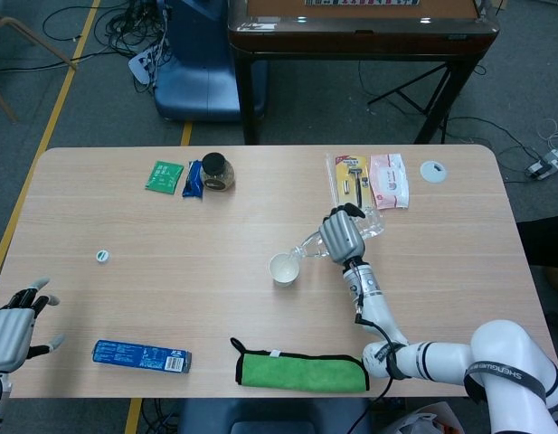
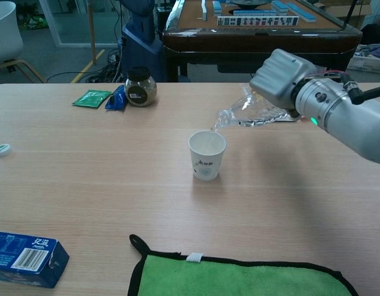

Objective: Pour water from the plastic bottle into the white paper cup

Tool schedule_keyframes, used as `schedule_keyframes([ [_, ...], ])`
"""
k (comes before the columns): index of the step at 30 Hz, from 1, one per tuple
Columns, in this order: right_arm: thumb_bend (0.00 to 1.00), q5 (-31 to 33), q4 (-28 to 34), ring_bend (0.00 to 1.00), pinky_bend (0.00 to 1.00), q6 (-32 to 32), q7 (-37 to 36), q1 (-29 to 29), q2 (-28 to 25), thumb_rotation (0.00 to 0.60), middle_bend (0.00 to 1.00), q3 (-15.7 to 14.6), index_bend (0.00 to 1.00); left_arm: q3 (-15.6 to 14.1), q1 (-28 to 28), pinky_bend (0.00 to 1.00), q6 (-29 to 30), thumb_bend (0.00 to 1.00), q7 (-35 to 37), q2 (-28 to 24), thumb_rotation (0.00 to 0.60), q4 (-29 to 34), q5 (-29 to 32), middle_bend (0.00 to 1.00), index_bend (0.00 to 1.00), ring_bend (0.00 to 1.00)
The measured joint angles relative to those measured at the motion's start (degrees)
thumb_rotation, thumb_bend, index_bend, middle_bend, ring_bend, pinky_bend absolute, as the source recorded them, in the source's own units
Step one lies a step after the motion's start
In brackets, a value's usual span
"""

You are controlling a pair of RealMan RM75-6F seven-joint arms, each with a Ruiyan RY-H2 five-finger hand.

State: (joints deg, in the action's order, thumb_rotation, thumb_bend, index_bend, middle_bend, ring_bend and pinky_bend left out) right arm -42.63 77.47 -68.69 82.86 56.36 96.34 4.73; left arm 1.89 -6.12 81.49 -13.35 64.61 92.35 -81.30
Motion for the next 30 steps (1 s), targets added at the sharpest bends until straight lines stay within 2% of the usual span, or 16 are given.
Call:
schedule_keyframes([
  [30,0.26,-1.3,-0.1,0.54,0.55,-0.1,-1.1,-0.8,-0.1,0.6,0.66,0.2,0.63,-0.1,0.0,0.56,-0.1,0.11,-0.1,0.1,0.6,-0.1,0.1,0.16,0.38,0.23],
])
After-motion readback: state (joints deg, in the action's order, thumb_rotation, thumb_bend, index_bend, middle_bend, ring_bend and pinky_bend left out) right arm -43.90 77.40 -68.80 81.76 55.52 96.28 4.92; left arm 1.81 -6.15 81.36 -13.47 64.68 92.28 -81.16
